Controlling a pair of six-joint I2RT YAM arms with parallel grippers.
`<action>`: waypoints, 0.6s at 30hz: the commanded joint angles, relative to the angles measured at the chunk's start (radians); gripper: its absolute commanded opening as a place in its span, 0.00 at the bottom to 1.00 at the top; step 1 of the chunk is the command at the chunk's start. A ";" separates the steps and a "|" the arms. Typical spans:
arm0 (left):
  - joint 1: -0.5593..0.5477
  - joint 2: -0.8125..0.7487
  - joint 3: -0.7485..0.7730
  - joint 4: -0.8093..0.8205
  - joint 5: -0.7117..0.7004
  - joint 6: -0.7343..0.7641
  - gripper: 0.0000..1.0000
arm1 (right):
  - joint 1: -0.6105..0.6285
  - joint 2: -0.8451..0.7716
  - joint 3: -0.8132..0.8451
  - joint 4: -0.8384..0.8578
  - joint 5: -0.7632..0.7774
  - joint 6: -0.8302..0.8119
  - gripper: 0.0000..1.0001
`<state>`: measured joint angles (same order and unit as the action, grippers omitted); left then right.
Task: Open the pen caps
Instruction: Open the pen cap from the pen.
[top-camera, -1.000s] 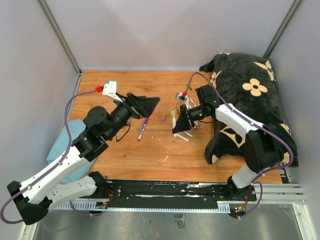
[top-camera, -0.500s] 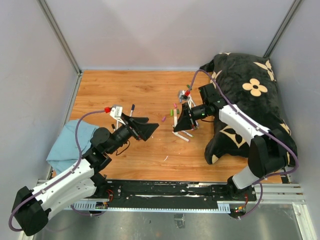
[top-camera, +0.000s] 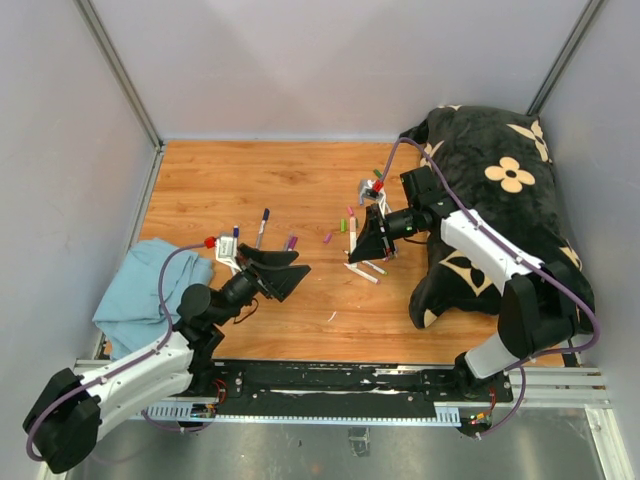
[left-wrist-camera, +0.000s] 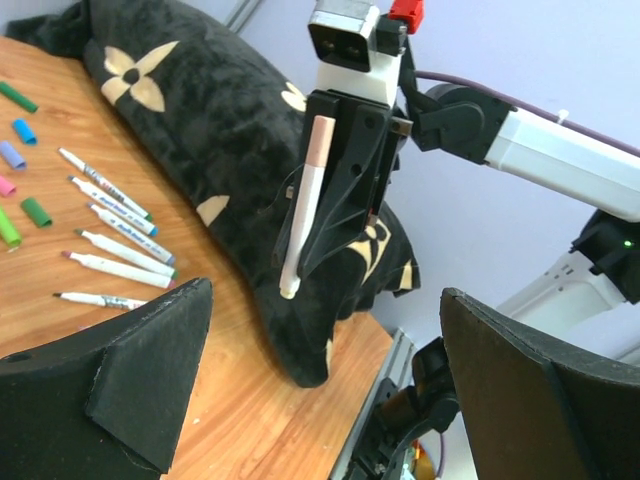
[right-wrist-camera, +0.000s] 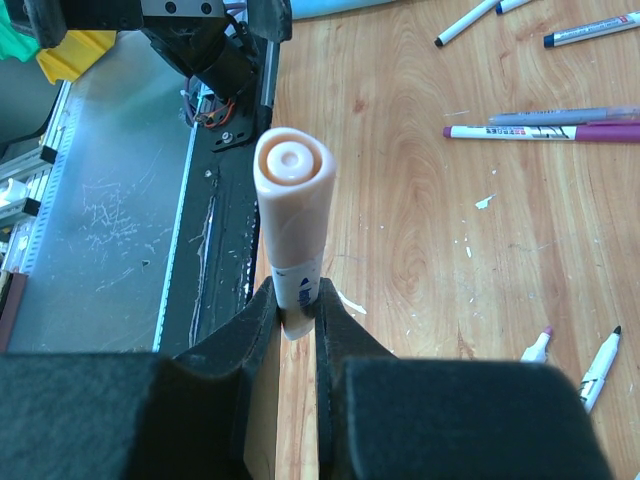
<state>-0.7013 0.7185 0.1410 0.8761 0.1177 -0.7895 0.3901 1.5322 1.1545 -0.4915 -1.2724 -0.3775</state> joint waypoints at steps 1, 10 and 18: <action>0.011 0.031 -0.020 0.204 0.060 -0.009 0.99 | -0.016 -0.027 -0.009 -0.010 -0.036 -0.031 0.01; 0.075 0.174 -0.047 0.444 0.179 -0.107 0.99 | -0.015 -0.018 -0.011 -0.010 -0.048 -0.036 0.01; 0.092 0.255 -0.038 0.534 0.217 -0.138 0.99 | -0.016 -0.018 -0.014 -0.010 -0.061 -0.038 0.02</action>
<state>-0.6170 0.9695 0.0990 1.3117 0.3000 -0.9211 0.3901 1.5303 1.1542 -0.4915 -1.2984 -0.3939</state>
